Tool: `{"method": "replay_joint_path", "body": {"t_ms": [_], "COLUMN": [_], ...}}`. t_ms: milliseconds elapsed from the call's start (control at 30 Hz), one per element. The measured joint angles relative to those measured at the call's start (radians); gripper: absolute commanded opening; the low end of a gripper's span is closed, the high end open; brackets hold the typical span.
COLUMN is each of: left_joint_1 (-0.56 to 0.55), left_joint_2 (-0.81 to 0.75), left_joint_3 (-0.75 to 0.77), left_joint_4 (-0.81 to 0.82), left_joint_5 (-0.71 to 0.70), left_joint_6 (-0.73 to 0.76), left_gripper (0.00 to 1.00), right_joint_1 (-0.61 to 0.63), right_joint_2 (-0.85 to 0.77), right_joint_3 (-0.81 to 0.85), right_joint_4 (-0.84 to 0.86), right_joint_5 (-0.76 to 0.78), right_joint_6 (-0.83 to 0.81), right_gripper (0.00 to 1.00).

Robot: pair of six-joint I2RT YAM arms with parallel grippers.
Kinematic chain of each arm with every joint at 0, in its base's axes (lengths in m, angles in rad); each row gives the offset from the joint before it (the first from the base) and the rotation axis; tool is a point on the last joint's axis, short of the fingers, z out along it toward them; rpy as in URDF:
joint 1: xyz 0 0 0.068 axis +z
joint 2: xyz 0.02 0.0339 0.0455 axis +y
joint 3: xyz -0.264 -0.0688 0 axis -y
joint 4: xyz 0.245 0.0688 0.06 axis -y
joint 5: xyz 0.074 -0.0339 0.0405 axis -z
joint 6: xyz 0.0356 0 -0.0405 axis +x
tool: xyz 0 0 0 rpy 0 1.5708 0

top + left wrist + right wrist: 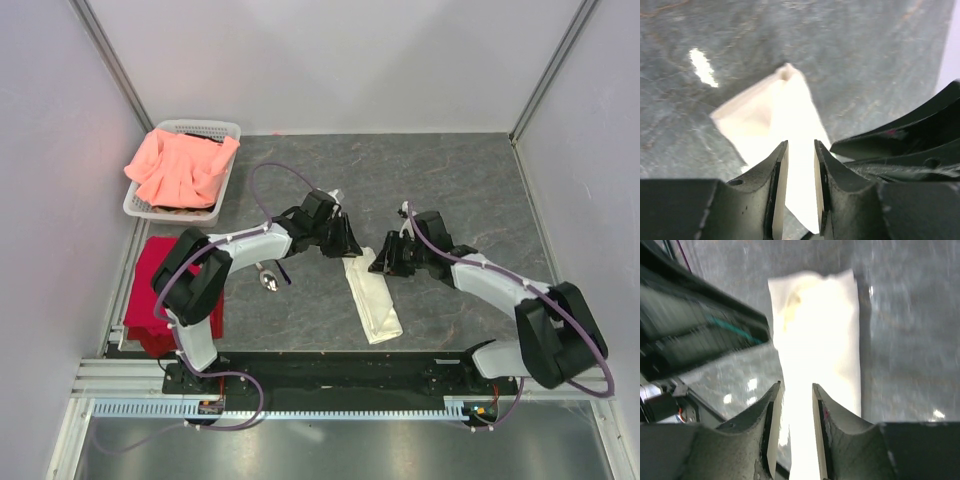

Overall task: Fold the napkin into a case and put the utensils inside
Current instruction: Smooth out the smaller rectangle-folded napkin at the center of the board.

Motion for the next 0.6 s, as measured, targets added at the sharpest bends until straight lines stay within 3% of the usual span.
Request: {"method": "replay_joint_path", "body": {"t_ms": [267, 600], "left_joint_1": [-0.045, -0.051], "left_joint_2": [-0.008, 0.155], "left_joint_3": [-0.001, 0.031], "left_joint_4": [0.002, 0.003], "left_joint_5": [0.031, 0.095], "left_joint_6": [-0.001, -0.015], "left_gripper": [0.12, 0.06], "right_joint_1": [0.069, 0.197], "right_joint_2": [-0.192, -0.340], "right_joint_3": [-0.179, -0.354], "right_joint_4": [-0.069, -0.004], "right_joint_5": [0.013, 0.027], "right_joint_6": [0.044, 0.188], "right_gripper": [0.15, 0.12]}}
